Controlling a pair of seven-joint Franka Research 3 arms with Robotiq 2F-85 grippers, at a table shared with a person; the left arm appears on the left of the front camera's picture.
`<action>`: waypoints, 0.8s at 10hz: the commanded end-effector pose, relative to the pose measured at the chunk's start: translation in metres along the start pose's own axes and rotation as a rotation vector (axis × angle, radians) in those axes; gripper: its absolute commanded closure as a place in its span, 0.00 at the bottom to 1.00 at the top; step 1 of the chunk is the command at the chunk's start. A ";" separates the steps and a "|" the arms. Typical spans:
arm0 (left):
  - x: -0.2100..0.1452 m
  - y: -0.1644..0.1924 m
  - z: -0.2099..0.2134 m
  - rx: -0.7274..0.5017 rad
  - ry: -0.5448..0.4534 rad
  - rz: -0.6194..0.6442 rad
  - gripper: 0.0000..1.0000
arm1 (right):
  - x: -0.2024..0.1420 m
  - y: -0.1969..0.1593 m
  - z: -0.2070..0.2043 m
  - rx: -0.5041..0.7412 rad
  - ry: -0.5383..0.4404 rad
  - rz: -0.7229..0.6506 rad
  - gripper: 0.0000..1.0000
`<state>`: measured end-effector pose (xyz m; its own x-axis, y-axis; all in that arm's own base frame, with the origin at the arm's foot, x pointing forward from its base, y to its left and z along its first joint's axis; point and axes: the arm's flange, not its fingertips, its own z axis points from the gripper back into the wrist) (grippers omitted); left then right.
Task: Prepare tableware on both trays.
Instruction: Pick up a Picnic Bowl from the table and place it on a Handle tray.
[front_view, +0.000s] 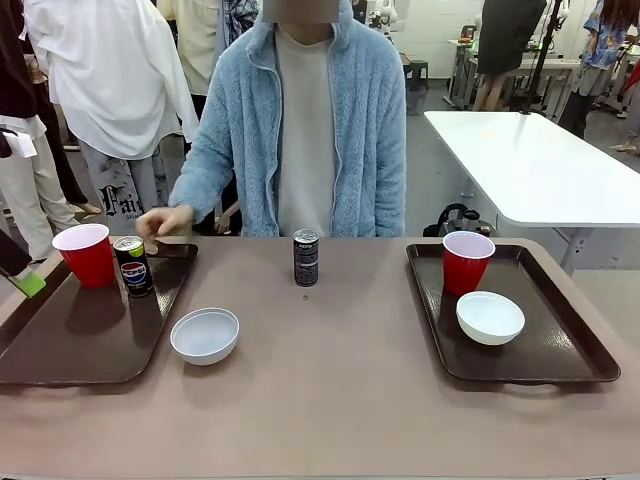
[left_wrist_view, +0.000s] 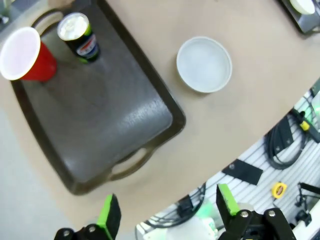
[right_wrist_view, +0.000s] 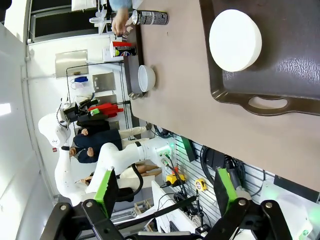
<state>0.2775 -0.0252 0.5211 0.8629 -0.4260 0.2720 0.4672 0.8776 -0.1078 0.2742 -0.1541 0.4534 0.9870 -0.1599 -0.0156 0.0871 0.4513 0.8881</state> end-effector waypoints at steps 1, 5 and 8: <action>-0.002 0.002 0.002 0.001 -0.001 -0.006 0.00 | -0.001 0.002 0.000 0.026 -0.006 0.011 0.00; 0.078 -0.021 -0.041 0.197 0.067 -0.001 0.00 | -0.001 0.002 0.000 0.026 -0.006 0.011 0.00; 0.112 -0.038 -0.083 0.243 0.080 0.098 0.00 | -0.001 0.002 0.000 0.026 -0.006 0.011 0.00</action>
<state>0.3605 -0.1196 0.4789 0.8856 -0.4167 0.2053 0.4055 0.9091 0.0959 0.2742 -0.1540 0.4537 0.9871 -0.1594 -0.0152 0.0866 0.4518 0.8879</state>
